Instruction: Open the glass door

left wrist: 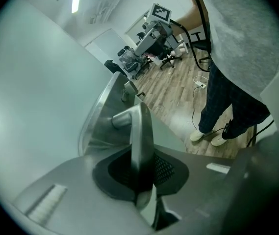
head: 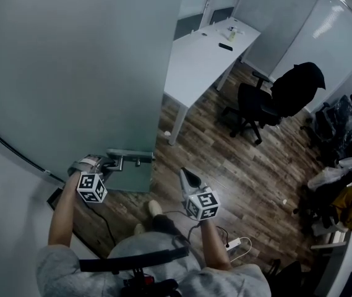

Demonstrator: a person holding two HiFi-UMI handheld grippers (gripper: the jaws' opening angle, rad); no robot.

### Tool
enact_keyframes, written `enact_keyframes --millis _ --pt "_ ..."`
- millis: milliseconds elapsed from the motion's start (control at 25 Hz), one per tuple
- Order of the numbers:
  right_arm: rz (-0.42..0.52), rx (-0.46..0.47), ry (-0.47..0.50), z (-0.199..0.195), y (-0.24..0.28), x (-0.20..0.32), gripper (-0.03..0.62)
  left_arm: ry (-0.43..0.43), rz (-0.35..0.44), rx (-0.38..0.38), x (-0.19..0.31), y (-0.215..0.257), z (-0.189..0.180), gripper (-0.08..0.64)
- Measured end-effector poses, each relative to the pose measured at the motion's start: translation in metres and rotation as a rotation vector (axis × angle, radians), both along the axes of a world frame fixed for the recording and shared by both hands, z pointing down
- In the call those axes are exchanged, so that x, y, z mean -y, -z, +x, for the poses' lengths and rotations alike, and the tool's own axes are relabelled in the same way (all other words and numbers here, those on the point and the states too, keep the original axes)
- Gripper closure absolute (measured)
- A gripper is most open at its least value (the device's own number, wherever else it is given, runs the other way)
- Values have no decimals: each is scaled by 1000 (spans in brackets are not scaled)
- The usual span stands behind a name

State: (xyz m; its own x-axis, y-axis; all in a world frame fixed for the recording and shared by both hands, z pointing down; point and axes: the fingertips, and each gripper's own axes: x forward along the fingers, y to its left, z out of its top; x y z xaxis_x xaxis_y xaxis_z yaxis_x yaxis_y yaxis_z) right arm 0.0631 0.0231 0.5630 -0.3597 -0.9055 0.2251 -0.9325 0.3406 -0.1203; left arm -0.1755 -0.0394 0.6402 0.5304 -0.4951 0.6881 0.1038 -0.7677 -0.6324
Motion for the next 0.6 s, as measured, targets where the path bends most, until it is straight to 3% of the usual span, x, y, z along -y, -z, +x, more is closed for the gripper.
enact_keyframes --millis 600 --pt "13 12 -96 0 1 -45 591 -73 10 16 -62 2 -15 515"
